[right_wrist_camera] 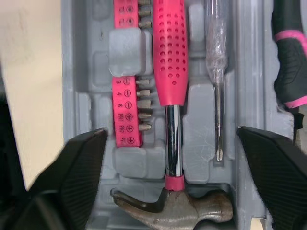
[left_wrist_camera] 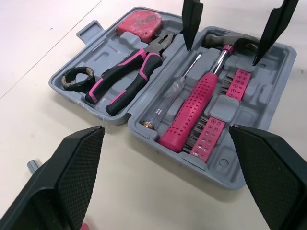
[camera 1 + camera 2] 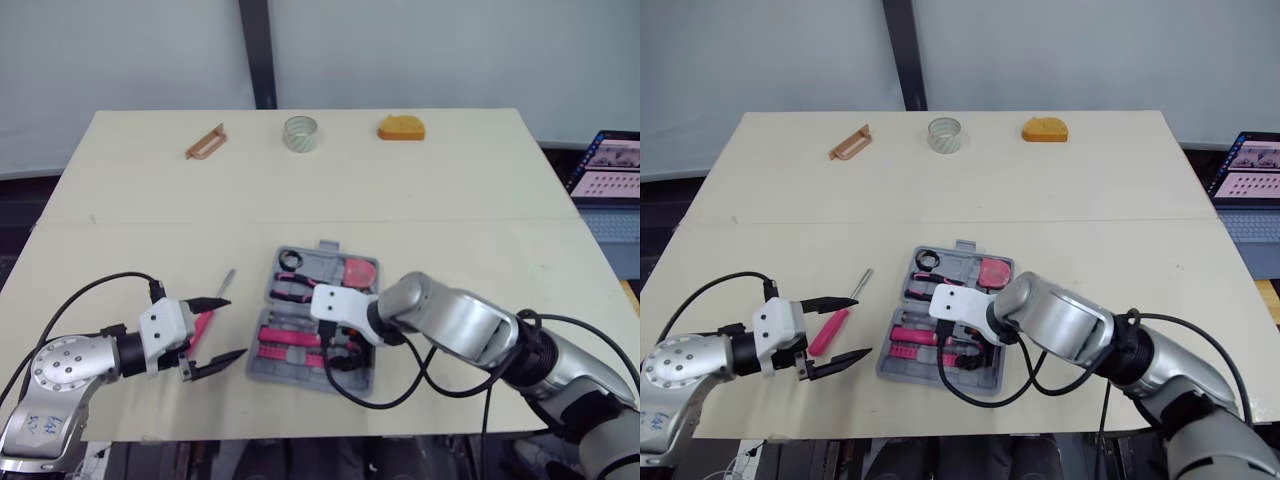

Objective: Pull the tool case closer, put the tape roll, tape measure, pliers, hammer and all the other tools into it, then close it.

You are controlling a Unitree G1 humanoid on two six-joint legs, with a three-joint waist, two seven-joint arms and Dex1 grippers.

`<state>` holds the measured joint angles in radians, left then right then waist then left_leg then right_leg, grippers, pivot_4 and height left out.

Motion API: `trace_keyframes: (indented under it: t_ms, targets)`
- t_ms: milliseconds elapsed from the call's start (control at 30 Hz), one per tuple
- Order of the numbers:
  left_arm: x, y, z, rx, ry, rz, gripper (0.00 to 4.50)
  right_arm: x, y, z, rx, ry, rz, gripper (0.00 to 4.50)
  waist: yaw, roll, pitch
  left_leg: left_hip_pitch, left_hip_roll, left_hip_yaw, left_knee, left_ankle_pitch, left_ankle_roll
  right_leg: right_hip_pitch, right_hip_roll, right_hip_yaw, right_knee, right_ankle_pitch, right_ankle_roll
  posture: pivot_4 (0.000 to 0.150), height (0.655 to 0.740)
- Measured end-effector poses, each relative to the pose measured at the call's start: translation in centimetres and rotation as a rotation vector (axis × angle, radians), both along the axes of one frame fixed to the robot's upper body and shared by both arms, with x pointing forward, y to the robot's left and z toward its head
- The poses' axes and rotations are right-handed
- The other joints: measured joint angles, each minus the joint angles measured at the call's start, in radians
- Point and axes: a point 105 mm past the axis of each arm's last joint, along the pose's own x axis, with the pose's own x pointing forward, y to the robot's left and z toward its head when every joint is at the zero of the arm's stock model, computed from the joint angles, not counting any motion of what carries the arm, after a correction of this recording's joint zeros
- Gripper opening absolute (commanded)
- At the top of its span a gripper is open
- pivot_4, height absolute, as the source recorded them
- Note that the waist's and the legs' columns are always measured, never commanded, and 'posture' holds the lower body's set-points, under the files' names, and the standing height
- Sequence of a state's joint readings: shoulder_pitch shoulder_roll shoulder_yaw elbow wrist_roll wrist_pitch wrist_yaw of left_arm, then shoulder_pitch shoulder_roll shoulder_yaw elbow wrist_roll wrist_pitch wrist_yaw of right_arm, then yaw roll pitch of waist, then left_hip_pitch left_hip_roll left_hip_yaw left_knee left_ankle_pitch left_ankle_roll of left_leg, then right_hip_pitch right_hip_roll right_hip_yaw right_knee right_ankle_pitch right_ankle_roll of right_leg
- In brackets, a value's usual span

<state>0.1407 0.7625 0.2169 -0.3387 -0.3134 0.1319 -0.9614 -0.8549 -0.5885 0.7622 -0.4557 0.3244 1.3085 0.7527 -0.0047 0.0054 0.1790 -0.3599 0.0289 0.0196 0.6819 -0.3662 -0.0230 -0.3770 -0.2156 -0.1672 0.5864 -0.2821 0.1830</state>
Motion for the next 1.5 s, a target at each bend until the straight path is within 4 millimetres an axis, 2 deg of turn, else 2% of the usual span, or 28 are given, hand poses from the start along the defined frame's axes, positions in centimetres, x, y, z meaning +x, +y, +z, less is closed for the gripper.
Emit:
trace_keyframes:
  t_ms: [100,200,300,533,700,1033,1500]
  targets:
    - [0.1,0.0,0.1,-0.003,-0.004,-0.001,4.50,0.1,0.4,0.6,0.063,0.000,-0.002,4.47,0.000,0.000,0.000,0.000,0.000,0.000,0.000,0.000,0.000,0.000,0.000,0.000,0.000,0.000,0.000,0.150,0.7400]
    - [0.2,-0.1,0.3,-0.009,-0.007,-0.004,4.50,0.2,1.6,1.1,0.208,0.000,0.004,4.47,0.000,-0.001,0.000,0.000,0.000,0.001,0.000,0.000,0.000,0.000,0.000,0.000,0.000,0.000,0.000,0.150,0.7400]
    - [0.2,-0.3,0.3,-0.016,-0.005,-0.012,4.50,0.7,1.9,1.2,0.385,-0.040,0.018,3.71,0.003,-0.001,-0.001,0.000,0.000,0.001,0.000,0.000,0.000,0.000,0.000,0.001,0.000,0.000,0.000,0.150,0.7400]
    - [0.4,-2.1,0.3,-0.024,-0.004,-0.100,4.50,2.3,1.6,-0.5,0.650,-0.102,0.041,0.10,-0.003,-0.002,-0.001,0.003,0.000,0.003,-0.001,0.000,0.000,0.000,0.001,0.004,0.000,0.000,0.000,0.150,0.7400]
    - [0.3,-3.0,0.2,-0.025,0.002,-0.148,4.50,2.3,1.6,-1.9,0.676,-0.081,0.090,0.04,-0.021,-0.002,-0.001,0.004,0.000,0.004,-0.002,0.000,0.000,0.000,0.001,0.004,0.000,0.000,0.000,0.150,0.7400]
    - [0.4,-3.0,0.0,-0.030,0.003,-0.128,4.50,1.4,0.9,-4.6,0.645,0.032,0.076,0.04,-0.023,-0.002,-0.001,0.004,0.001,0.004,-0.002,0.000,0.000,0.001,0.001,0.004,0.000,0.000,0.000,0.150,0.7400]
    - [0.5,-2.9,0.0,-0.033,0.000,-0.110,4.50,1.6,0.9,-5.0,0.595,0.026,0.093,0.04,-0.022,-0.002,-0.001,0.004,0.001,0.004,-0.002,0.000,0.000,0.001,0.001,0.005,0.001,0.000,0.000,0.150,0.7400]
